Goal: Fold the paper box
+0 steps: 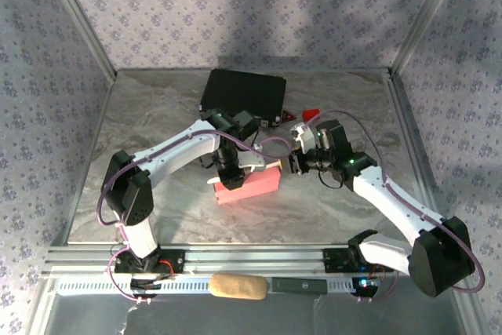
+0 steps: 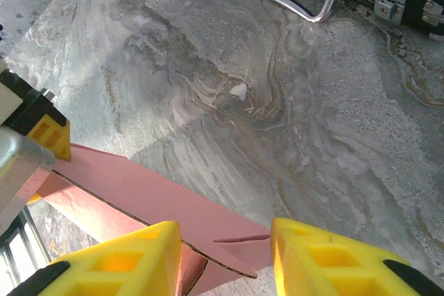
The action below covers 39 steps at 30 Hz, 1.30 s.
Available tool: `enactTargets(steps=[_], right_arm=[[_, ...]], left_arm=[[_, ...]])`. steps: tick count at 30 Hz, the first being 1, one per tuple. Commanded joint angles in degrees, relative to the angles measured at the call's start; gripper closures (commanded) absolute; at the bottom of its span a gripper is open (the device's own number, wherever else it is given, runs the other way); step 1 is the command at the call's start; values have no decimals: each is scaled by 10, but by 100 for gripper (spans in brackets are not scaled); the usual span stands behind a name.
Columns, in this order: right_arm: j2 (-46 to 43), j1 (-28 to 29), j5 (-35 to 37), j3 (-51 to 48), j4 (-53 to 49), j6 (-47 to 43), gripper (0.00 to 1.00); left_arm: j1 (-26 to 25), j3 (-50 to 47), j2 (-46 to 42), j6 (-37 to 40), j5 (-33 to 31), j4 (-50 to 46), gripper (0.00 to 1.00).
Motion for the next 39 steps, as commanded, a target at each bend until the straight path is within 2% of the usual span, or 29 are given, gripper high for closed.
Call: enactTargets(steps=[1, 23, 39], right_arm=[[0, 5, -18, -7, 4, 4, 60], [-20, 47, 74, 13, -70, 11, 72], [-7, 70, 108, 38, -76, 24, 94]], left_arm=[[2, 0, 23, 12, -10, 20, 75], [3, 3, 23, -1, -29, 20, 76], [3, 12, 30, -13, -34, 26, 76]])
